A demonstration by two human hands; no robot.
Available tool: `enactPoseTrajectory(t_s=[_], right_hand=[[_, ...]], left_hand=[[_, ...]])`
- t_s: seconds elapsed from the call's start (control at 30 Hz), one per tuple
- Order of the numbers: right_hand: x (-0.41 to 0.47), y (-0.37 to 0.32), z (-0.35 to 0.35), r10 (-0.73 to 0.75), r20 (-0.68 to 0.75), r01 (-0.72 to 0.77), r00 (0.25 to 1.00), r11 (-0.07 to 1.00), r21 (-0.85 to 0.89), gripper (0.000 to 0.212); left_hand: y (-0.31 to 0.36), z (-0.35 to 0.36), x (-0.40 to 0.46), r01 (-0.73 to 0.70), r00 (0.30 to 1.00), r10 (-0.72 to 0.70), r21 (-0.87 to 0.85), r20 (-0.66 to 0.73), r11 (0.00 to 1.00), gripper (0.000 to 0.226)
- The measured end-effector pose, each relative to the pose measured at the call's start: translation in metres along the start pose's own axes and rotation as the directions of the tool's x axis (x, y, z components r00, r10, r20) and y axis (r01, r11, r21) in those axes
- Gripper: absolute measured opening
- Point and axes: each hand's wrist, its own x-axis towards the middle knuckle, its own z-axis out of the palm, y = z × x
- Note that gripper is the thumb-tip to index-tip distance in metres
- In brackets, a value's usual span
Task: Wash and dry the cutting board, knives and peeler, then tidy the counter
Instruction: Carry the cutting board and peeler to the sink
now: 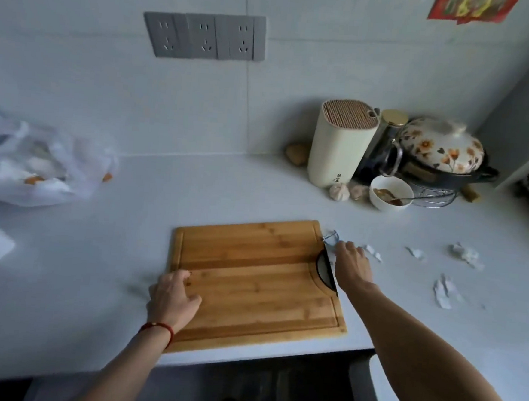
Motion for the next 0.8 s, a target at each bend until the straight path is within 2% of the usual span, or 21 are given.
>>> enactPoseTrajectory(t_s=[0.1, 0.17, 0.23, 0.3, 0.4, 0.43, 0.5, 0.57, 0.6, 0.67, 0.73, 0.8], right_hand=[[0.009, -0.003, 0.003, 0.071, -0.067, -0.067, 0.995, 0.996, 0.055, 0.028], [0.007, -0.01, 0.002, 0.128, -0.145, -0.093, 0.981, 0.969, 0.228, 0.016], [-0.007, -0.027, 0.002, 0.109, -0.243, -0.008, 0.964, 0.924, 0.382, 0.004], [-0.034, -0.051, 0.01, -0.033, -0.28, 0.153, 0.96, 0.896, 0.418, 0.005], [-0.068, -0.084, 0.035, -0.353, -0.169, 0.389, 0.92, 0.877, 0.281, 0.015], [-0.076, -0.088, 0.04, -0.388, -0.152, 0.415, 0.909, 0.868, 0.273, 0.016], [-0.08, -0.089, 0.039, -0.37, -0.222, 0.427, 0.902, 0.843, 0.328, 0.015], [-0.075, -0.077, 0.035, -0.181, -0.318, 0.293, 0.931, 0.89, 0.35, 0.012], [-0.07, -0.067, 0.033, -0.03, -0.32, 0.15, 0.947, 0.921, 0.359, 0.017], [-0.058, -0.043, 0.028, 0.239, -0.197, -0.158, 0.951, 0.921, 0.356, 0.022], [-0.053, -0.029, 0.025, 0.318, -0.06, -0.285, 0.946, 0.908, 0.308, 0.019], [-0.047, -0.026, 0.026, 0.269, -0.037, -0.253, 0.962, 0.936, 0.243, 0.019]], left_hand=[[0.002, 0.002, 0.003, 0.092, 0.996, -0.093, -0.09, -0.008, 0.992, 0.062], [0.005, 0.001, 0.006, 0.179, 0.983, -0.184, -0.189, -0.008, 0.966, 0.066], [0.008, -0.001, 0.012, 0.261, 0.962, -0.272, -0.257, -0.008, 0.93, 0.065], [0.011, -0.004, 0.018, 0.32, 0.942, -0.336, -0.278, -0.009, 0.906, 0.061], [0.015, -0.007, 0.028, 0.376, 0.921, -0.389, -0.262, 0.005, 0.889, 0.059], [0.014, -0.006, 0.03, 0.384, 0.919, -0.394, -0.255, 0.013, 0.887, 0.058], [0.011, -0.005, 0.035, 0.396, 0.915, -0.403, -0.252, 0.024, 0.883, 0.054], [0.009, -0.004, 0.037, 0.398, 0.915, -0.402, -0.241, 0.035, 0.885, 0.051], [0.009, -0.003, 0.037, 0.398, 0.916, -0.4, -0.226, 0.037, 0.889, 0.05], [0.013, -0.002, 0.036, 0.407, 0.912, -0.407, -0.202, 0.041, 0.891, 0.051], [0.017, -0.003, 0.036, 0.437, 0.898, -0.435, -0.227, 0.059, 0.871, 0.054], [0.018, -0.006, 0.039, 0.469, 0.88, -0.468, -0.298, 0.079, 0.831, 0.054]])
